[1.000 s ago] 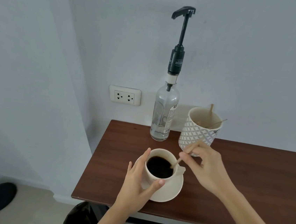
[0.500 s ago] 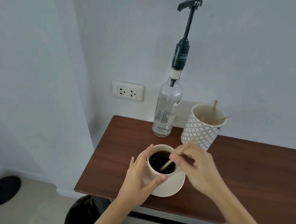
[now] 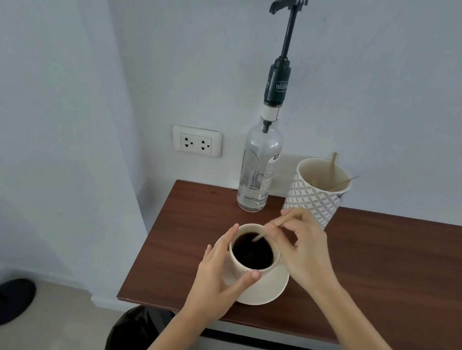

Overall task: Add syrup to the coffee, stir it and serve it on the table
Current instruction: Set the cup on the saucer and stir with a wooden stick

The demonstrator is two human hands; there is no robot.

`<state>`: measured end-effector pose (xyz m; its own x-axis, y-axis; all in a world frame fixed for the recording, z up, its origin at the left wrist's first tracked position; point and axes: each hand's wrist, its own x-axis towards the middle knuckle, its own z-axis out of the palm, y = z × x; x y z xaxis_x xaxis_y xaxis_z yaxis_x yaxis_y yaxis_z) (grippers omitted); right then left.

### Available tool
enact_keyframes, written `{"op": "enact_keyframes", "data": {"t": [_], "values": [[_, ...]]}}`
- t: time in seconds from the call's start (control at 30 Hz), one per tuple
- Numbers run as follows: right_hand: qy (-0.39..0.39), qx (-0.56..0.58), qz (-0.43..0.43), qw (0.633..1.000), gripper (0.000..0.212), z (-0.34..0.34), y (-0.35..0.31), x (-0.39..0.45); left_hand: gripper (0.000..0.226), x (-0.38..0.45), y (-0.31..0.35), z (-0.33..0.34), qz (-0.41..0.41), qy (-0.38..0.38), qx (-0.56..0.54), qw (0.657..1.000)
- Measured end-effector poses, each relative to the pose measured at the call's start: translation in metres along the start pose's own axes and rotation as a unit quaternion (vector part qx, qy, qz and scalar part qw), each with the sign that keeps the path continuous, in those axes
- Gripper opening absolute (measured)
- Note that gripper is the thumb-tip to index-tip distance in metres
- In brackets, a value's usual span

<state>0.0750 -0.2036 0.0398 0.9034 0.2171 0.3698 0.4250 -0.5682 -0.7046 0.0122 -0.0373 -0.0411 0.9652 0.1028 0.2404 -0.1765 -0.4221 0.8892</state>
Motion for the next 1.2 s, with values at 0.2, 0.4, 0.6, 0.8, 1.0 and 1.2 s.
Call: {"op": "enact_keyframes", "data": {"t": [0.2,0.4,0.6,0.8,1.0,1.2], "values": [[-0.075,0.0,0.048,0.996,0.009,-0.017,0.0,-0.011,0.077,0.001,0.0,0.0,0.001,0.001,0.0,1.0],[0.026,-0.033,0.012,0.999,0.006,-0.01,0.01,0.002,0.078,0.0,-0.001,0.001,0.0,-0.003,0.0,1.0],[-0.075,0.006,0.034,0.997,0.01,-0.011,-0.003,-0.012,0.079,0.001,-0.001,0.0,0.0,0.002,0.005,1.0],[0.011,-0.062,-0.017,0.998,0.008,-0.013,0.008,0.002,0.078,0.0,-0.001,-0.001,-0.003,0.002,0.005,1.0],[-0.076,0.032,0.036,0.996,0.009,-0.007,-0.006,-0.011,0.08,0.001,-0.002,0.0,-0.005,0.001,0.001,1.0],[0.009,-0.034,0.014,0.999,0.009,-0.016,0.007,0.001,0.081,0.0,-0.001,0.001,-0.003,-0.003,0.002,1.0]]}}
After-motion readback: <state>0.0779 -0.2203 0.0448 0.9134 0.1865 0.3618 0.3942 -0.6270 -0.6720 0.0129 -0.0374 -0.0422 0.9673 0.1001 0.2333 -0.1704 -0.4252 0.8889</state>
